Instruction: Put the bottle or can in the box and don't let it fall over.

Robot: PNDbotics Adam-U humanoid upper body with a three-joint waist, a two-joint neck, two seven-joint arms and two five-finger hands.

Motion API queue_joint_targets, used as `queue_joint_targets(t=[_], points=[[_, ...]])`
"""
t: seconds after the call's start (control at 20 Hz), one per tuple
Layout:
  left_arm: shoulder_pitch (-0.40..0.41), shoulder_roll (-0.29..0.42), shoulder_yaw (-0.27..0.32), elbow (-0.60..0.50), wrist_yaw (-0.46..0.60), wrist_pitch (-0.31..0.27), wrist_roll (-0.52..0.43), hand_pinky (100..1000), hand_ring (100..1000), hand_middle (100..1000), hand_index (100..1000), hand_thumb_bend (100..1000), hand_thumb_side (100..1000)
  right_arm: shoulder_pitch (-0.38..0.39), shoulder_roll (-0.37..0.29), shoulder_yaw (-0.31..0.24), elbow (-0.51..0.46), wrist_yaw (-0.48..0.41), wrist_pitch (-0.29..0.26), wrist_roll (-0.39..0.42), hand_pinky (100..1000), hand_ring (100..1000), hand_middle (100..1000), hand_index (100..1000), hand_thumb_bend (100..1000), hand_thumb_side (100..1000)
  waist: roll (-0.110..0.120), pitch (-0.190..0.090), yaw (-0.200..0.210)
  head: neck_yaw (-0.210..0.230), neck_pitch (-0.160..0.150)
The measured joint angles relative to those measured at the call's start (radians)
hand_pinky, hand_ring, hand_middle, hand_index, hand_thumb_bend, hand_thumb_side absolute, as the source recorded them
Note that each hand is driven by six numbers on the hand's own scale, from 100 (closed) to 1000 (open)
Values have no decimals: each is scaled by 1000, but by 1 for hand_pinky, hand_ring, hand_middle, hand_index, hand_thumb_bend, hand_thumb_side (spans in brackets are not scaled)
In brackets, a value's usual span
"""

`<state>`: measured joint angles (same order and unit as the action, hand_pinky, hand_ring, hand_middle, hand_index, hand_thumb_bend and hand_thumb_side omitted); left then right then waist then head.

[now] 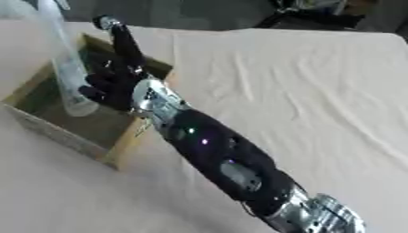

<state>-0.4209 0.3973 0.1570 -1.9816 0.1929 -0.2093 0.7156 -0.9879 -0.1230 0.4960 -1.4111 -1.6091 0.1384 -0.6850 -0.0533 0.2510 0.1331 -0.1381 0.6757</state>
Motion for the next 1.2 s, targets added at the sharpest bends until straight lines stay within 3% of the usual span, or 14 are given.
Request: queue_joint_targets(t=[0.45, 0.7, 0.95, 1.05, 1.15, 1.2], points=[[22, 17, -1, 0, -2, 5, 2, 995, 922, 1000, 853, 278, 685, -6, -123, -91, -110, 31, -36, -77, 100, 100, 100, 884, 335, 588, -6, -18, -24, 18, 1], [34, 19, -1, 0, -5, 9, 5, 998, 924, 1000, 853, 269, 694, 32, -196, -167, -271, 119, -41, -94, 100, 100, 100, 895, 350, 557, -5, -19, -40, 32, 8], [45, 27, -1, 0, -6, 13, 5, 998, 924, 1000, 852, 266, 695, 121, -279, -285, -489, 329, -36, -114, 100, 100, 145, 907, 383, 526, -4, -25, -57, 50, 10], [51, 30, -1, 0, -7, 14, 5, 1000, 928, 1000, 853, 258, 708, 164, -303, -333, -537, 449, -33, -116, 100, 100, 304, 912, 473, 479, -3, -28, -63, 59, 10], [58, 35, -1, 0, -7, 18, 4, 1000, 931, 1000, 854, 252, 716, 216, -326, -380, -557, 587, -37, -112, 107, 119, 368, 913, 498, 459, -1, -28, -74, 71, 10], [63, 35, -1, 0, -7, 21, 3, 1000, 935, 1000, 855, 240, 731, 244, -337, -399, -561, 658, -40, -109, 313, 239, 478, 917, 574, 390, 1, -28, -79, 77, 10]])
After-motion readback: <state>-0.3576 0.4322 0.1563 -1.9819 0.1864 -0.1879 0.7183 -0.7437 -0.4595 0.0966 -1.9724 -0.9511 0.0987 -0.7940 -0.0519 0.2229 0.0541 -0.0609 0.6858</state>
